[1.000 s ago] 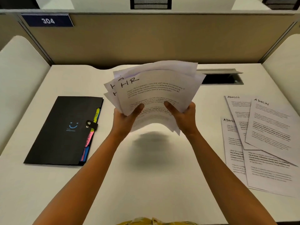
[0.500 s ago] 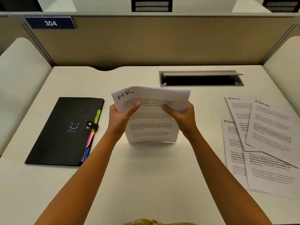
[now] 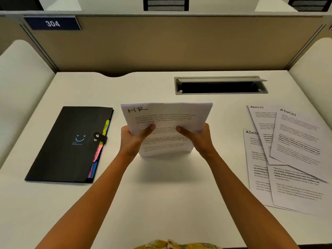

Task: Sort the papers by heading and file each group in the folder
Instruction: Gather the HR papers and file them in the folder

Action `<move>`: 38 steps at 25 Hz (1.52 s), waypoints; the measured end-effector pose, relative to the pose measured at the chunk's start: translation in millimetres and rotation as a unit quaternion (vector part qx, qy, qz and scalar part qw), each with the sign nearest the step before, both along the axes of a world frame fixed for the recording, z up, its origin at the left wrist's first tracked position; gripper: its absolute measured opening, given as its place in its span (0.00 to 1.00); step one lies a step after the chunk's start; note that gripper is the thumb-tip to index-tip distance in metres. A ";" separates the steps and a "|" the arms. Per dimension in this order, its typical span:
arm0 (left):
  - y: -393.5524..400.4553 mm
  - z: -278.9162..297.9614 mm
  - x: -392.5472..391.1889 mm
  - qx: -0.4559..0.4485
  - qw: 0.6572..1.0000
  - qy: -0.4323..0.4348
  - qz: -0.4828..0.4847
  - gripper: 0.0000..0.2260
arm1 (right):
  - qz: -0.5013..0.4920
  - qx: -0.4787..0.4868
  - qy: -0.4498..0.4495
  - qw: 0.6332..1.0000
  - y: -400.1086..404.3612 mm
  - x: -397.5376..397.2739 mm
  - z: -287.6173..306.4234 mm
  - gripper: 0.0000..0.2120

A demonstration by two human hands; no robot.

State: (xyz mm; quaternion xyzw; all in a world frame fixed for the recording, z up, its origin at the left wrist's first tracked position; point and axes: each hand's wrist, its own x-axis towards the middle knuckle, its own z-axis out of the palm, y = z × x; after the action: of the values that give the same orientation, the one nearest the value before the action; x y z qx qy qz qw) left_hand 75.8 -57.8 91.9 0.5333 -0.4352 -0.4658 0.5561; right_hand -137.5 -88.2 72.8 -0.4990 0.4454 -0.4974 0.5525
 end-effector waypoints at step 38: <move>21.6 -73.9 48.1 0.289 0.954 -0.056 -0.062 0.21 | 0.057 0.156 0.152 0.974 10.2 21.9 -71.9 0.15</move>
State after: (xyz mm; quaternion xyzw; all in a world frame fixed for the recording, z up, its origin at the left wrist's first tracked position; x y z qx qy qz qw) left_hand 124.0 -36.2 18.0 0.6684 -0.3445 -0.5746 0.3230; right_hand -115.7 -78.0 1.0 -0.5007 0.5676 -0.3075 0.5766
